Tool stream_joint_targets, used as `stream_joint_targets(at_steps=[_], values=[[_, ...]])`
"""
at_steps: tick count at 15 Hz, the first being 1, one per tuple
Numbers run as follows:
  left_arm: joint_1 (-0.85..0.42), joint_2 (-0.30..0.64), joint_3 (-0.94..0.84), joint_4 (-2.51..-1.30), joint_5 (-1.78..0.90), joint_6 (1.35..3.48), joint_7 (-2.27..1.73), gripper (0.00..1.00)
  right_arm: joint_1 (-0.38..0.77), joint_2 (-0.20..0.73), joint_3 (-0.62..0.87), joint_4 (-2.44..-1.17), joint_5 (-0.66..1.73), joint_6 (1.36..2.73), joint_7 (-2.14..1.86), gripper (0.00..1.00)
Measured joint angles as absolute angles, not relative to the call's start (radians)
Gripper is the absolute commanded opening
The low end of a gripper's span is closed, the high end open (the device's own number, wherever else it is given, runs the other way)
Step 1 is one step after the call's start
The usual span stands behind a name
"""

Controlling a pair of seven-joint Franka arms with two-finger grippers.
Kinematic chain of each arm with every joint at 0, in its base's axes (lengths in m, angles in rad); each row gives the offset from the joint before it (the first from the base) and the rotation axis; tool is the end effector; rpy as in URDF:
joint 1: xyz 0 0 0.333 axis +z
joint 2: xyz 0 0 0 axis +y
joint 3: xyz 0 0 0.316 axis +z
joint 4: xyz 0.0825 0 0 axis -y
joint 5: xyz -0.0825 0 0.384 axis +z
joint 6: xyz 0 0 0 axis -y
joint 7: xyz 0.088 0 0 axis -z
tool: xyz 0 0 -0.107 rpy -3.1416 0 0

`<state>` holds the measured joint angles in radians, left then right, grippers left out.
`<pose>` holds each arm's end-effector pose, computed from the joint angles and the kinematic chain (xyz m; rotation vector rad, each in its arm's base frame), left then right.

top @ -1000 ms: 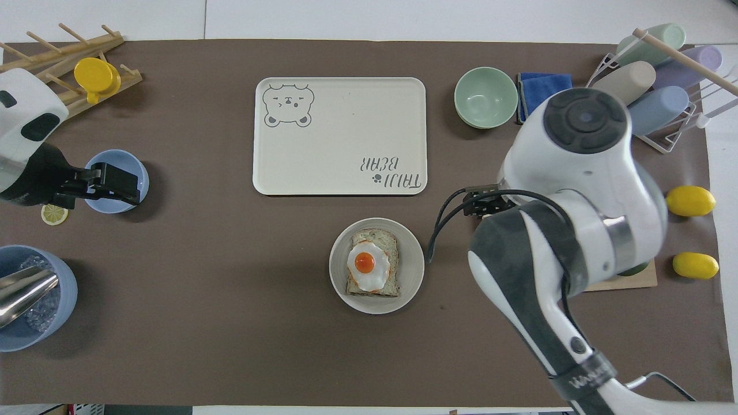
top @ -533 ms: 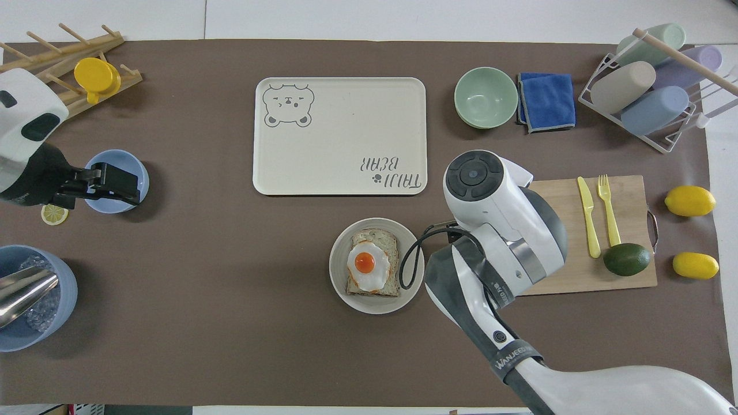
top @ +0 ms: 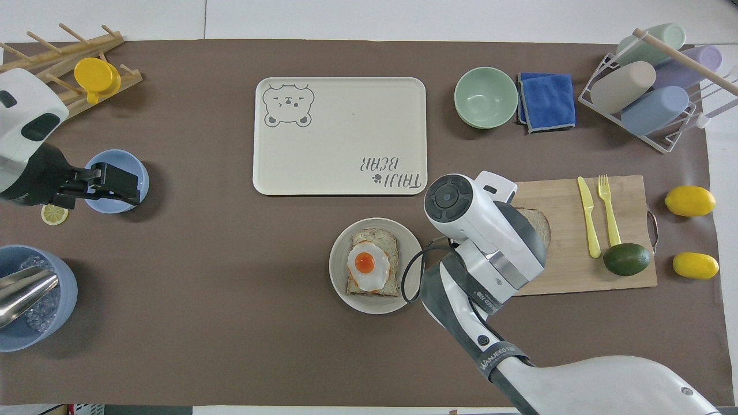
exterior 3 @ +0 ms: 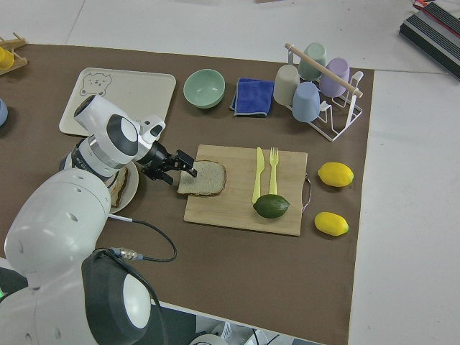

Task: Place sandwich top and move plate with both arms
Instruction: 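Grasp the bread slice with the right gripper and lift it, then carry the bread over the plate and lower it onto the egg toast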

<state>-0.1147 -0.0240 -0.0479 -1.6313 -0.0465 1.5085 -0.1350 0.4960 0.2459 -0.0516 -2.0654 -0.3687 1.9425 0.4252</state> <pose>0.5307 -0.0927 0.6043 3.1068 -0.0437 -0.1624 0.5003 0.2116 0.2935 2.6631 0.2917 -0.2639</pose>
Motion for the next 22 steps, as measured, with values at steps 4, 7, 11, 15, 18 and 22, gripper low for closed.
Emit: stream_joint_targets(at_steps=[4, 7, 11, 15, 18, 22], values=[[-0.115, -0.024, -0.048, -1.631, -0.046, 1.509, -0.135, 1.00, 0.496, 0.246, -0.052, -2.073, -0.380, 1.961, 0.425, 0.94], [-0.115, -0.024, -0.048, -1.631, -0.046, 1.509, -0.135, 1.00, 0.496, 0.246, -0.052, -2.077, -0.406, 1.962, 0.425, 0.90], [-0.115, -0.024, -0.048, -1.631, -0.046, 1.509, -0.135, 1.00, 0.496, 0.246, -0.052, -2.086, -0.420, 1.963, 0.425, 0.90], [-0.115, -0.024, -0.048, -1.631, -0.046, 1.509, -0.135, 1.00, 0.495, 0.246, -0.052, -2.103, -0.420, 1.990, 0.425, 0.69], [-0.115, -0.024, -0.048, -1.631, -0.046, 1.509, -0.135, 1.00, 0.495, 0.245, -0.053, -2.106, -0.421, 1.993, 0.425, 0.26], [-0.115, -0.024, -0.048, -1.631, -0.046, 1.509, -0.135, 1.00, 0.495, 0.232, -0.053, -2.100, -0.428, 1.986, 0.425, 0.00]])
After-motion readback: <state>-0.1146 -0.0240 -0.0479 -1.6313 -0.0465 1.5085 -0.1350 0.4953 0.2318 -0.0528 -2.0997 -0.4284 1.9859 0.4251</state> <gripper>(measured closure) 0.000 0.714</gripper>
